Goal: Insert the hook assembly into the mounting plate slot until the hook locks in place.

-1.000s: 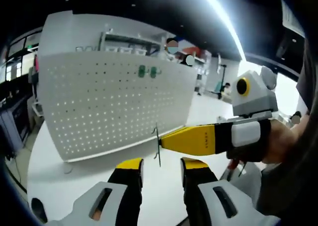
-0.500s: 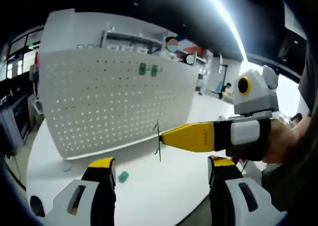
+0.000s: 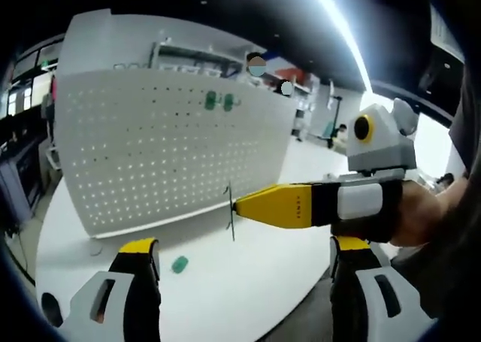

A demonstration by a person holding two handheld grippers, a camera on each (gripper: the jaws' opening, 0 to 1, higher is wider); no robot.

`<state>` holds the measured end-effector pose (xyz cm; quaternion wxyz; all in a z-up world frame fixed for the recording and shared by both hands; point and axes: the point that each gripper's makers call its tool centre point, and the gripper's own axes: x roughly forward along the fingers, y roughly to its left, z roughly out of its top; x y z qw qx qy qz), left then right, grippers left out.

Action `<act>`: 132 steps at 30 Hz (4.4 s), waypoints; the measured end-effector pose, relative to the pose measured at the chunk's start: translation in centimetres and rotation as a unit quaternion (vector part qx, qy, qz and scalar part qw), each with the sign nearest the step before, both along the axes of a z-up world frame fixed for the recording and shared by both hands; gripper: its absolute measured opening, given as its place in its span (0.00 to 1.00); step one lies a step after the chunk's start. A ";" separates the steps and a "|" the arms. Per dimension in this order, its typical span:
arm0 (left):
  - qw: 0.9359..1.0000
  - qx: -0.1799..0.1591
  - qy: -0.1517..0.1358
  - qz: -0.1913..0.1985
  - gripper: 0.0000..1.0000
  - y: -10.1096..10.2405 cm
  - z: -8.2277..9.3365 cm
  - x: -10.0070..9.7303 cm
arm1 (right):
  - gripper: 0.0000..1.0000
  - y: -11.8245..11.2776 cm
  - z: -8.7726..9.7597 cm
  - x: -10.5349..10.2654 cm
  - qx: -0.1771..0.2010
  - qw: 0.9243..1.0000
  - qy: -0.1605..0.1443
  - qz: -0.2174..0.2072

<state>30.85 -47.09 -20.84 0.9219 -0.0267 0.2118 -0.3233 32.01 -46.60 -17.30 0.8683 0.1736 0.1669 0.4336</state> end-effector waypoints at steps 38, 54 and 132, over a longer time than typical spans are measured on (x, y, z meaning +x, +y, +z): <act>0.999 -0.022 0.008 0.048 0.99 2.7 0.4 1.0 | 0.00 -9.2 2.5 11.1 -0.059 0.984 -0.085 -0.148; 0.998 -0.029 0.017 0.046 0.99 2.2 -0.1 1.2 | 0.00 -13.7 3.6 16.3 -0.078 0.965 -0.107 -0.225; 0.996 -0.025 0.049 0.075 0.97 4.1 -2.1 1.9 | 0.01 -21.1 7.1 26.4 -0.151 0.900 -0.188 -0.362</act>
